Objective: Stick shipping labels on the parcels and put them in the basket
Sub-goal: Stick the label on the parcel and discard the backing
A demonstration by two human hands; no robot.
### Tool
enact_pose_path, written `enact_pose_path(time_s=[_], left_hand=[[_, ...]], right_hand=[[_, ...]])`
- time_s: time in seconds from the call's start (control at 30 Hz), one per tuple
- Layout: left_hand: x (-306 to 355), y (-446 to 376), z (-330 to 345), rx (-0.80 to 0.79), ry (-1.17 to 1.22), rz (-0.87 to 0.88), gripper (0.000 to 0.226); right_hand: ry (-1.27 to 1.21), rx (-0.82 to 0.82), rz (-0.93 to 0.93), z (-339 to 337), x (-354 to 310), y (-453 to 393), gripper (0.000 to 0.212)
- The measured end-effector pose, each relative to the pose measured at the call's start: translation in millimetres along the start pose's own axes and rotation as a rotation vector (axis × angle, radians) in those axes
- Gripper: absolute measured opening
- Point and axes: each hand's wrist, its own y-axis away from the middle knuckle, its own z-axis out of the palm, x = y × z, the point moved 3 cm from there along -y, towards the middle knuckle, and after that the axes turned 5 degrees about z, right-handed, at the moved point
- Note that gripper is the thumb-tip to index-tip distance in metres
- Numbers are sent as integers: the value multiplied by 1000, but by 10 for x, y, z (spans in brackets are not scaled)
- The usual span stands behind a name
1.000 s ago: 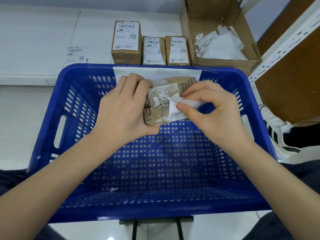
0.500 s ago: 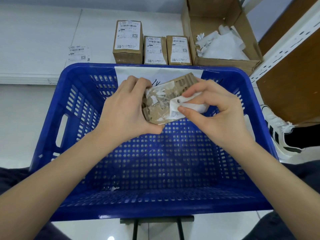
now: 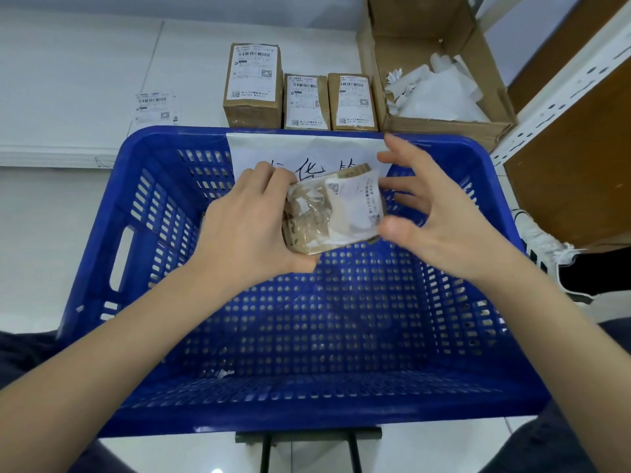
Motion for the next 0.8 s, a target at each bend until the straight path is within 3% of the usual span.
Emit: enact_pose_path(time_s=[0.1, 0.17, 0.8], left_hand=[[-21, -29, -47, 4, 19, -89, 85], [-21, -33, -77, 28, 24, -123, 83], [64, 21, -56, 104, -90, -100, 78]], right_hand=[[44, 92, 96, 54, 2, 9, 52], [96, 132, 125, 101, 28, 8, 38], [128, 482, 157, 277, 107, 49, 25]])
